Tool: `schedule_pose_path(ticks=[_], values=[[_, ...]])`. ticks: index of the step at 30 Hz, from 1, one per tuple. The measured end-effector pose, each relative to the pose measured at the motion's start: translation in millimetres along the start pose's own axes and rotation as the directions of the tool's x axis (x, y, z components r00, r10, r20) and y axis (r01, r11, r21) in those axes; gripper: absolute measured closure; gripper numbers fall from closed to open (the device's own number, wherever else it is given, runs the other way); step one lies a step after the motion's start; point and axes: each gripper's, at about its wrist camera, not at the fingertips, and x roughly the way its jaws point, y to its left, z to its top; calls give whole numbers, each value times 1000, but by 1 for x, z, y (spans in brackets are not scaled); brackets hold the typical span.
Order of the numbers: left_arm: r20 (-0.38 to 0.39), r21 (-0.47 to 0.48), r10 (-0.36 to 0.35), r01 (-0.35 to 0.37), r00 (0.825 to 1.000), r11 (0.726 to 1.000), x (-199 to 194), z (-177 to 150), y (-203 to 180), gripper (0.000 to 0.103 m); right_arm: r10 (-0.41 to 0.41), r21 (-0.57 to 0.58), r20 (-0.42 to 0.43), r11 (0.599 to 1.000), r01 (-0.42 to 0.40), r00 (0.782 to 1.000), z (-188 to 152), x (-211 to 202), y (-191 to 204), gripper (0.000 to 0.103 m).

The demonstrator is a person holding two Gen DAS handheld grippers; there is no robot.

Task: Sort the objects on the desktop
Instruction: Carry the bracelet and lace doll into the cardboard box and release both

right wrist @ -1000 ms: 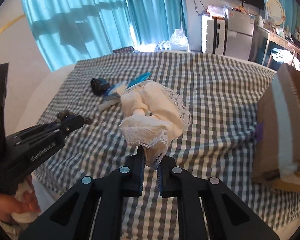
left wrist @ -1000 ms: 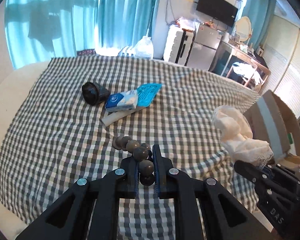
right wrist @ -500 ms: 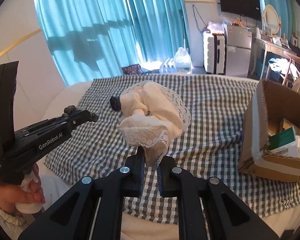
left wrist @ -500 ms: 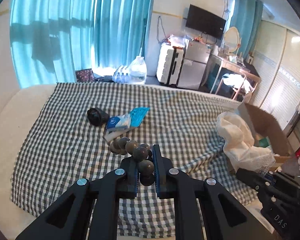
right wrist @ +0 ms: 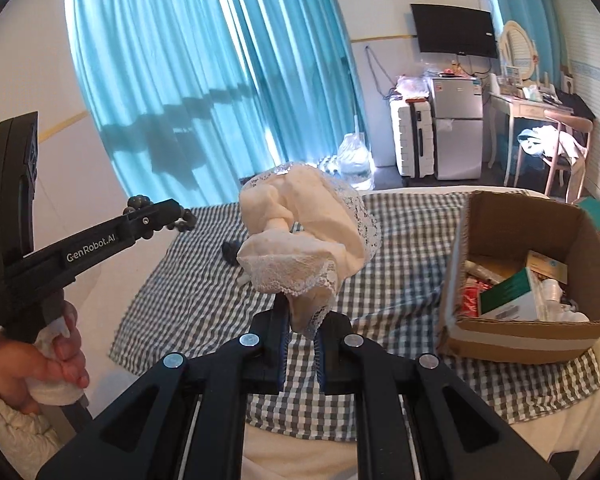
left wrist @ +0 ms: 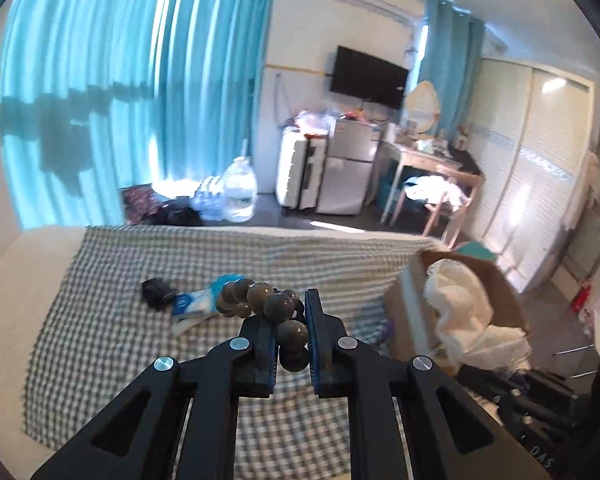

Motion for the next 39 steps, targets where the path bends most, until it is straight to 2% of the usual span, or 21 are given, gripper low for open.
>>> schedule_pose_path(ticks=[3, 10, 16, 21, 27, 31, 36, 39], values=[[-11, 22, -46, 46, 999, 999, 7, 3, -26, 91, 3, 30, 9, 1000, -3, 1000, 2, -10, -16, 93], [-59, 104, -112, 117, 992, 988, 36, 1, -91, 91, -66, 86, 18, 994, 64, 998, 2, -24, -63, 93], [-101, 155, -176, 190, 979, 969, 68, 5, -147, 91, -138, 143, 15, 981, 134, 990, 3, -31, -118, 93], [-149, 174, -242, 266, 959, 948, 96, 6, -188, 91, -204, 179, 20, 964, 198, 979, 9, -36, -162, 93], [-206, 204, -280, 321, 938, 925, 141, 6, -228, 91, -260, 236, -18, 937, 257, 965, 9, -24, -213, 93], [-239, 201, -290, 339, 927, 919, 173, 0, -238, 91, -279, 282, -49, 917, 281, 959, 5, -14, -240, 93], [-316, 186, -311, 380, 896, 906, 207, -7, -252, 91, -295, 304, -85, 902, 307, 952, 5, 1, -260, 91], [-333, 197, -305, 382, 892, 903, 216, -9, -255, 89, -300, 326, -90, 892, 313, 950, 6, 5, -266, 89]])
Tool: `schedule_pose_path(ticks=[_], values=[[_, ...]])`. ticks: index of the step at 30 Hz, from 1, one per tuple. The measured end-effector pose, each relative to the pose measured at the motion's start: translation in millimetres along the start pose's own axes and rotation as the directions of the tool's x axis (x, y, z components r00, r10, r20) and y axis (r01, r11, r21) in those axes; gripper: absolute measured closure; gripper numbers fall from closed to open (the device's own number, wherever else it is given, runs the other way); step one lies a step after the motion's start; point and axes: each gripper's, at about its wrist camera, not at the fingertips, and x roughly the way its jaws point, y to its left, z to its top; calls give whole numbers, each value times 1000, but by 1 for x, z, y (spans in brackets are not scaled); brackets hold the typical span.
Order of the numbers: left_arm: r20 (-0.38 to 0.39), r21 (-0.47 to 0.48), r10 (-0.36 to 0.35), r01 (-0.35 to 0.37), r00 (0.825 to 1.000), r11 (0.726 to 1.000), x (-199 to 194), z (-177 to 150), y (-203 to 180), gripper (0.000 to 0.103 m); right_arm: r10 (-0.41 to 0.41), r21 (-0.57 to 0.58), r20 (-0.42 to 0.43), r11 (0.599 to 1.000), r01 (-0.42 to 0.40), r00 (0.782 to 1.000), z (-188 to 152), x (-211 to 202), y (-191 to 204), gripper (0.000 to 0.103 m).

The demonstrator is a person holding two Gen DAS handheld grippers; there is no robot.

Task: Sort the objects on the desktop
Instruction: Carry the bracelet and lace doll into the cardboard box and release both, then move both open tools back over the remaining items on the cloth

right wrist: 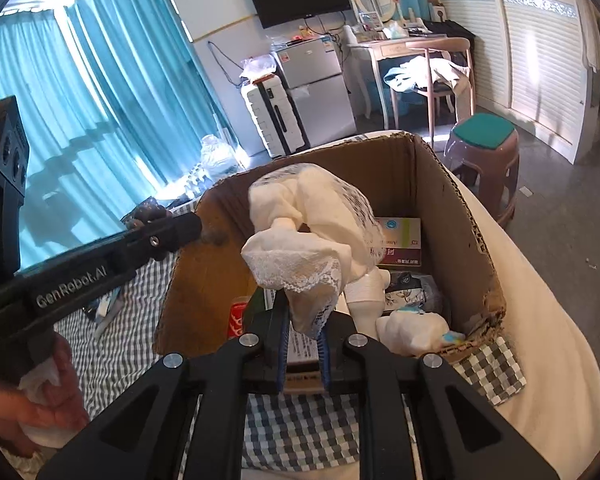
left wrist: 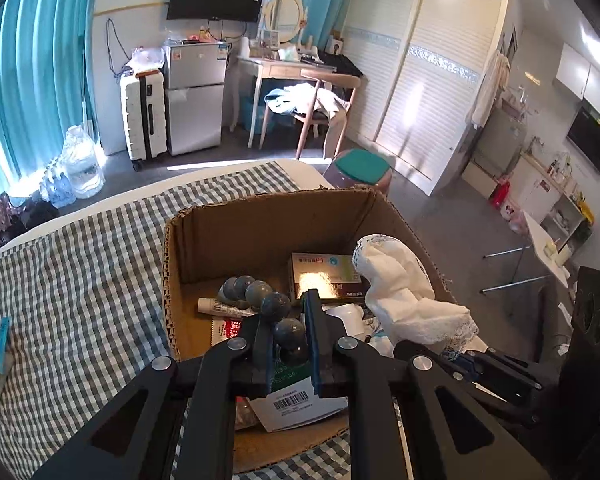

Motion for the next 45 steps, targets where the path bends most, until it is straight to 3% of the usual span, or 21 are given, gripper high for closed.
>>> schedule_pose_path(ticks=[2, 4, 6, 14, 16, 24, 25, 28, 32, 40, 45], values=[[-24, 13, 21, -21, 999, 1000, 3, 0, -1, 79, -10, 9, -4, 1000, 10, 1000, 2, 2, 1, 73], [-32, 12, 34, -33, 999, 999, 3, 0, 0, 33, -38, 0, -1, 999, 38, 999, 3, 2, 3, 68], [-17, -10, 37, -37, 999, 999, -3, 0, 4, 24, -36, 4, 4, 999, 36, 999, 3, 0, 4, 67], [-12, -42, 91, -92, 996, 995, -31, -6, 21, 20, -43, 10, 17, 999, 43, 999, -2, -14, 14, 66], [-6, -57, 117, -117, 993, 991, -41, -8, 29, 15, -39, 7, 22, 999, 39, 999, -3, -18, 18, 66], [-7, -171, 219, -217, 976, 961, -94, -37, 61, 8, 25, -69, 59, 997, -21, 998, -9, -46, 67, 66], [-5, -188, 239, -235, 971, 954, -102, -42, 66, 6, 37, -79, 63, 996, -32, 997, -10, -52, 76, 64], [2, -242, 275, -267, 961, 933, -129, -59, 83, 4, 61, -103, 79, 993, -53, 995, -14, -63, 98, 42], [15, -281, 312, -296, 950, 913, -164, -83, 104, 1, 121, -151, 117, 983, -103, 986, -27, -82, 135, 38], [28, -356, 460, -421, 887, 834, -234, -131, 167, 0, 213, -225, 87, 956, -189, 973, -53, -83, 204, 37], [17, -442, 546, -484, 837, 755, -266, -165, 209, 0, 255, -263, 67, 937, -230, 964, -67, -78, 235, 35]])
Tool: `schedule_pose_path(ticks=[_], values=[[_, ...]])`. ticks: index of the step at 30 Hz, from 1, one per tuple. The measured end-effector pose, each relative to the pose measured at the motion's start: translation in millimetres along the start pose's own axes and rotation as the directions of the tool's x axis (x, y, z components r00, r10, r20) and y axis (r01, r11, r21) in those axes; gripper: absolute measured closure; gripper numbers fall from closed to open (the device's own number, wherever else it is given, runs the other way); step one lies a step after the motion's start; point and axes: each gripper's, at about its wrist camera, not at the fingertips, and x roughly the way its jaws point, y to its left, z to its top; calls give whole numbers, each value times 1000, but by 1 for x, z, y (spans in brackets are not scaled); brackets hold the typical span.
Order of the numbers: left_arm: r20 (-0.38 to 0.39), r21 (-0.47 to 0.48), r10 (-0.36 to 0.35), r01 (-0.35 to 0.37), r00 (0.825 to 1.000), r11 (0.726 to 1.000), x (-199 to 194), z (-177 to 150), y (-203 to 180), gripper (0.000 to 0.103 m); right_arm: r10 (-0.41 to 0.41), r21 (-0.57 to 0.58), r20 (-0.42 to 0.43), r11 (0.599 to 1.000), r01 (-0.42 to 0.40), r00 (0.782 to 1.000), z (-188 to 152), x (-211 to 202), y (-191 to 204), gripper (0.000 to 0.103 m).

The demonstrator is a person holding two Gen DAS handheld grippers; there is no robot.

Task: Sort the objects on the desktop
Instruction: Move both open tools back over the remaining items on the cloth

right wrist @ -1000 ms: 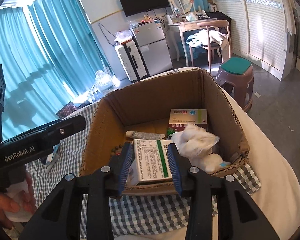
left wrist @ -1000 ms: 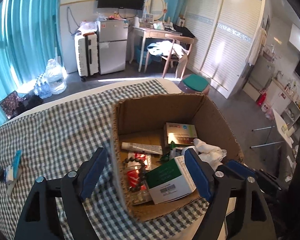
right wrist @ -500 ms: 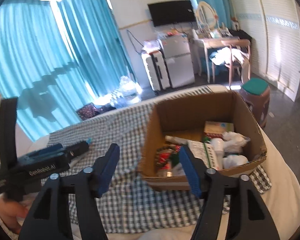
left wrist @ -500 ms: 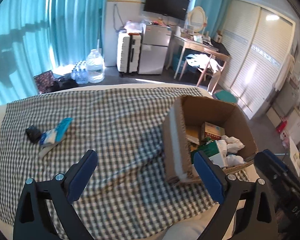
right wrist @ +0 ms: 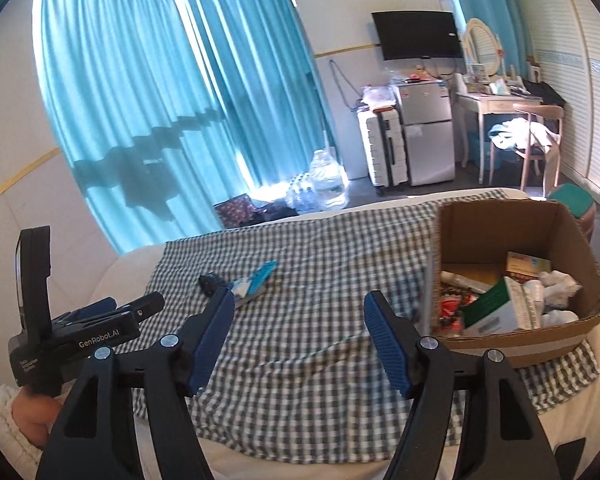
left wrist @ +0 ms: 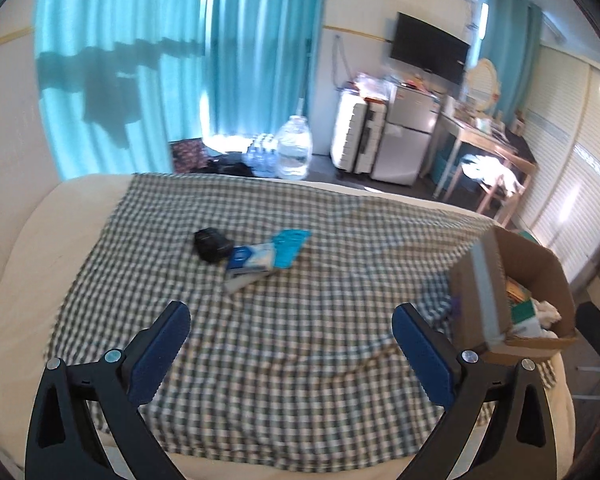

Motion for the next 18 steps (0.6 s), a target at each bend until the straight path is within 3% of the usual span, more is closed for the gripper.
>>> schedule_pose_path(ticks=[3, 12, 18], values=[[1, -26, 45, -44, 999, 999, 5, -9, 25, 0, 19, -33, -8, 999, -19, 1000, -6, 11, 19, 34], [-59, -74, 71, -75, 996, 994, 49, -26, 53, 0, 40, -79, -94, 996, -48, 995, -21, 59, 45, 34], [-64, -7, 104, -105, 993, 994, 94, -21, 47, 0, 54, -64, -160, 996, -64, 986, -23, 104, 45, 34]])
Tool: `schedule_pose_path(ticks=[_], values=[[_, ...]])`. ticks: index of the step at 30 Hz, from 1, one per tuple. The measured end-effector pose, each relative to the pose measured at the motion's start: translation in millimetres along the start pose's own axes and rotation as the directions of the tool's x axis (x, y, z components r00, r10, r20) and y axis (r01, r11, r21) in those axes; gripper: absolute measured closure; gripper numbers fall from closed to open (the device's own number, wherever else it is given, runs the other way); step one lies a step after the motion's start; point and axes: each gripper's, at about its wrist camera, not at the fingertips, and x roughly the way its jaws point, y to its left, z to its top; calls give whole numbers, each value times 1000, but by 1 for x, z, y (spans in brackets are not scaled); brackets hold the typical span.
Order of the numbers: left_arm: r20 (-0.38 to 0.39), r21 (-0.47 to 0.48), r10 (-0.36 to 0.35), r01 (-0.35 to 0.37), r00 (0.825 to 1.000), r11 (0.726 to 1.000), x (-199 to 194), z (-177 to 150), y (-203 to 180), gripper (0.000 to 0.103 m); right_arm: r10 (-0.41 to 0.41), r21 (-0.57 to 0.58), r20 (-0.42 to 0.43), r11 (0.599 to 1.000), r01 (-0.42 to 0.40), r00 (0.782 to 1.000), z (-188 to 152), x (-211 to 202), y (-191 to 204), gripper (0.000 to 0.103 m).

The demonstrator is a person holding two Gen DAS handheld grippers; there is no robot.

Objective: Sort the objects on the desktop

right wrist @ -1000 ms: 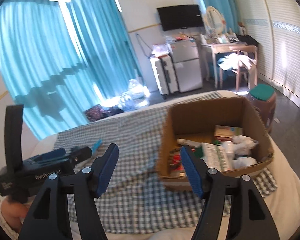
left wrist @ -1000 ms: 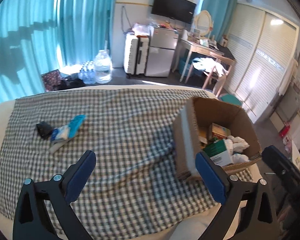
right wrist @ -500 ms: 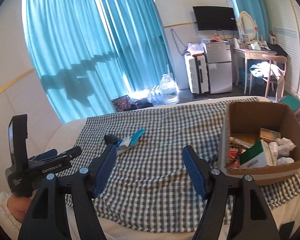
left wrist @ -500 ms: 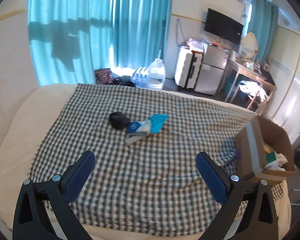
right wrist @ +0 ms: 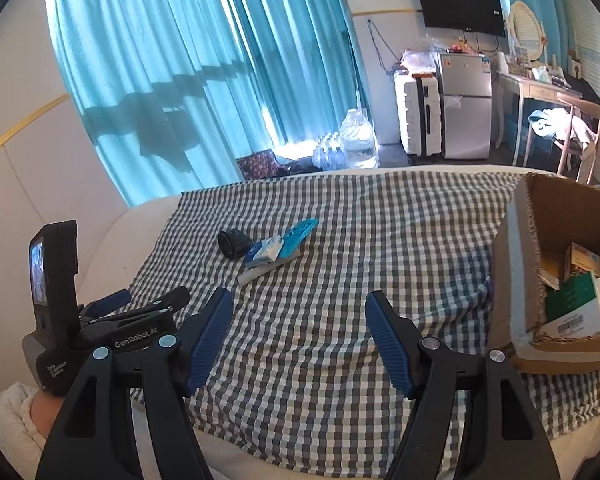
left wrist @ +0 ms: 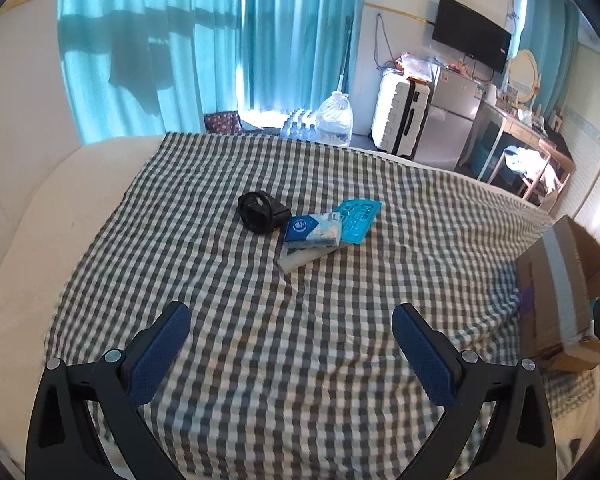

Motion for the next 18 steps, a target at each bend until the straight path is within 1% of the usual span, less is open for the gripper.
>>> schedule_pose_path(ticks=[3, 7, 9, 12, 15, 18], values=[[20, 57, 16, -17, 1000, 998, 23, 7, -10, 0, 10, 17, -34, 1000, -10, 999, 8, 29, -7, 34], [12, 99, 37, -38, 999, 994, 67, 18, -16, 0, 31, 41, -81, 999, -27, 996, 14, 67, -15, 34], [1, 121, 31, -31, 1000, 992, 93, 22, -19, 0, 40, 52, -105, 998, -34, 994, 17, 88, -20, 34], [-27, 159, 5, 0, 1000, 987, 127, 28, -21, 0, 38, 59, -132, 998, -30, 991, 22, 120, -25, 34], [-51, 182, 6, 4, 999, 983, 161, 32, -25, 0, 39, 82, -148, 996, -27, 988, 30, 154, -30, 34], [-62, 195, 8, 4, 998, 981, 186, 33, -29, 0, 36, 101, -153, 995, -21, 988, 42, 188, -33, 34]])
